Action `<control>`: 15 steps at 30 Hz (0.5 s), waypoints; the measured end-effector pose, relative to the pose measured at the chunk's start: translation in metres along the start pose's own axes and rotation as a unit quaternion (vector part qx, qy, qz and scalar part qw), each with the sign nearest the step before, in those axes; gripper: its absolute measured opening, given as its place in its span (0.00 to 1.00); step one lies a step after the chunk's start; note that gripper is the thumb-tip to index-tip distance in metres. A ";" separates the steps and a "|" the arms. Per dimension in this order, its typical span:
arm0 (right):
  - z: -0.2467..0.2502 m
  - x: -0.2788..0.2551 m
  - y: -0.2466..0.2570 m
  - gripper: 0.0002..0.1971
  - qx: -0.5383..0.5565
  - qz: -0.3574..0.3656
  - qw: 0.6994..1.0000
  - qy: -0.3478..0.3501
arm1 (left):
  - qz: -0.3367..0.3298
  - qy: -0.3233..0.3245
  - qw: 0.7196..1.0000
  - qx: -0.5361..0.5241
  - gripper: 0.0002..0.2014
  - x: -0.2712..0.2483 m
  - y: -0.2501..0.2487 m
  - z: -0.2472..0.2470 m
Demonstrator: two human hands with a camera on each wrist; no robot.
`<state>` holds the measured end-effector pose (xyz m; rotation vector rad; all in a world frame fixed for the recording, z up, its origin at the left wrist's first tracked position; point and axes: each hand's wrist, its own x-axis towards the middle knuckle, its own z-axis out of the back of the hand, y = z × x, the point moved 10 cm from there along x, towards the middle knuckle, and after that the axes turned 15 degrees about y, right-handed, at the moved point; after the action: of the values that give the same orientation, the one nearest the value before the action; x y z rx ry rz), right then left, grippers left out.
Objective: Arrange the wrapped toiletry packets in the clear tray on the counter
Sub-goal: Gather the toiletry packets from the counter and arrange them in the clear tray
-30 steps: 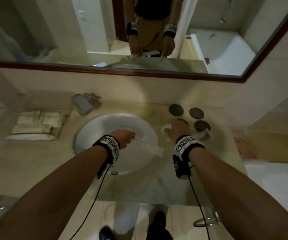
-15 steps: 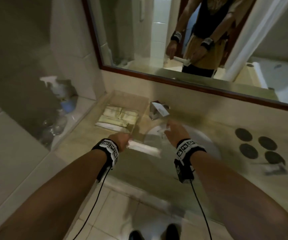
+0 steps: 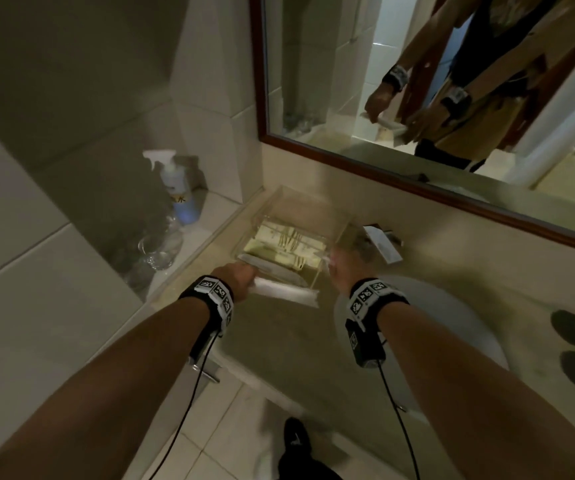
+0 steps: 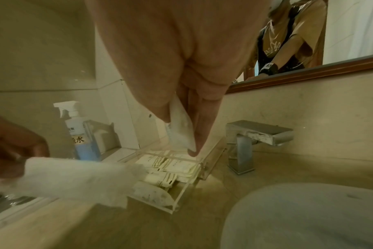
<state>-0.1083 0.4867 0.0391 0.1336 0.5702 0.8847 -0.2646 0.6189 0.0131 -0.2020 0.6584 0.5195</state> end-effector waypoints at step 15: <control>0.039 0.107 -0.030 0.12 0.044 -0.003 0.999 -0.025 | -0.036 0.047 0.998 -0.009 0.19 0.137 0.021 0.035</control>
<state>-0.0136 0.5542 0.0173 0.2336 0.5623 0.8477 -0.1655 0.7021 -0.0464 -0.2674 0.7357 0.4487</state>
